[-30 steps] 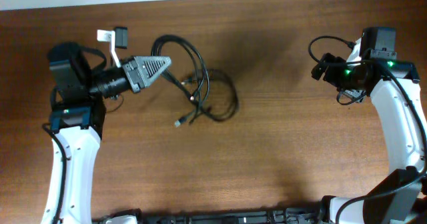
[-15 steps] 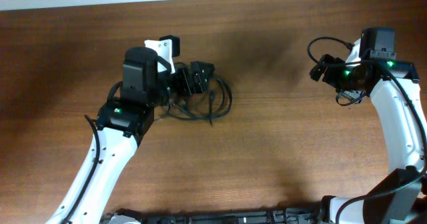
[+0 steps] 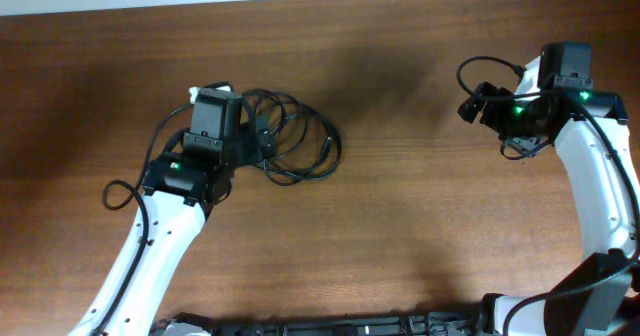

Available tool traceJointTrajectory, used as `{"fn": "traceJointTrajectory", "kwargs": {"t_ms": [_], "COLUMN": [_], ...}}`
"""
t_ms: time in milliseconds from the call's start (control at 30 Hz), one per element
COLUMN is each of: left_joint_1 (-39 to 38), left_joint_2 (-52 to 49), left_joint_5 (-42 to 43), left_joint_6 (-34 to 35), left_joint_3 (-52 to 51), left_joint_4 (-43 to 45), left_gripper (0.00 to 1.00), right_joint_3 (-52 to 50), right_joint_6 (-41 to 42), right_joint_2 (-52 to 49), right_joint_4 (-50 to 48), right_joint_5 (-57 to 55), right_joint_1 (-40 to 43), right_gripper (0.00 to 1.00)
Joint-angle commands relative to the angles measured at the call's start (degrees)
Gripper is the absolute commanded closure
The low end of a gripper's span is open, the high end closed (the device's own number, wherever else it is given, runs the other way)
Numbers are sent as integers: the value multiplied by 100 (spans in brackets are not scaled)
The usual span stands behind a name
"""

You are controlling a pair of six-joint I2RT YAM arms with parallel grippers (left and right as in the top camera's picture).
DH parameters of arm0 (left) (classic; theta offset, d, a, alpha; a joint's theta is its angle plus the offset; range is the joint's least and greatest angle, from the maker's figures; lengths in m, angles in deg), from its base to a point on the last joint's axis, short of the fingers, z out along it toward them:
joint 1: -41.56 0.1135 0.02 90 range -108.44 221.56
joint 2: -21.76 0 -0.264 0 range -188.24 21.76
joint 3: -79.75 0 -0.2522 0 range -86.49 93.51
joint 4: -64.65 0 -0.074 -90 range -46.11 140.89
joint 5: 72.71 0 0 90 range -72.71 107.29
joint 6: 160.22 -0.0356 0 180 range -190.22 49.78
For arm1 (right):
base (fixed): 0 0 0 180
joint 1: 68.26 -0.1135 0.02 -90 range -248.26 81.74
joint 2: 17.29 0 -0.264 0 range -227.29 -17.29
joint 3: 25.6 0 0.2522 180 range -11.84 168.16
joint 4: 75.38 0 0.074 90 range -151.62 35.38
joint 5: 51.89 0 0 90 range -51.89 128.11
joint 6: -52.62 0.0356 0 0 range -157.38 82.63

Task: Untangle cables
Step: 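Reach the right gripper to the cable pile and grasp a strand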

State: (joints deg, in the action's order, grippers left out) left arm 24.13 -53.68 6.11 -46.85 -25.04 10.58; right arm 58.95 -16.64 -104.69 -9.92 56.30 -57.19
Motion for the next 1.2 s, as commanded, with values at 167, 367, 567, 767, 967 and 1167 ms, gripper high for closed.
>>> {"fn": "traceJointTrajectory", "kwargs": {"t_ms": [167,367,567,767,967,1167], "left_joint_1": [660,1073,1386,1386,1386,1386], "left_joint_2": [50,48,48,46,11,-323], "left_joint_5": [-470,-468,-470,-468,-466,-426], "left_joint_6": [-76,-74,-81,-1705,-2962,-3080], "left_joint_3": [20,20,20,20,20,20], "left_joint_4": [-179,-245,-275,-269,-262,-240], "left_gripper": [1,1,1,1,1,1], "right_joint_3": [52,52,52,52,52,52], "right_joint_6": [-260,857,2218,2402,2822,2828], "right_joint_2": [-44,-308,-1316,-2173,-2299,-2304], "right_joint_4": [-697,-1961,-3818,-5309,-5429,-5412], "right_joint_5": [560,560,564,857,664,634], "right_joint_1": [-1482,-2887,-3960,-4577,-4763,-4979], "right_gripper": [2,2,2,2,3,8]}}
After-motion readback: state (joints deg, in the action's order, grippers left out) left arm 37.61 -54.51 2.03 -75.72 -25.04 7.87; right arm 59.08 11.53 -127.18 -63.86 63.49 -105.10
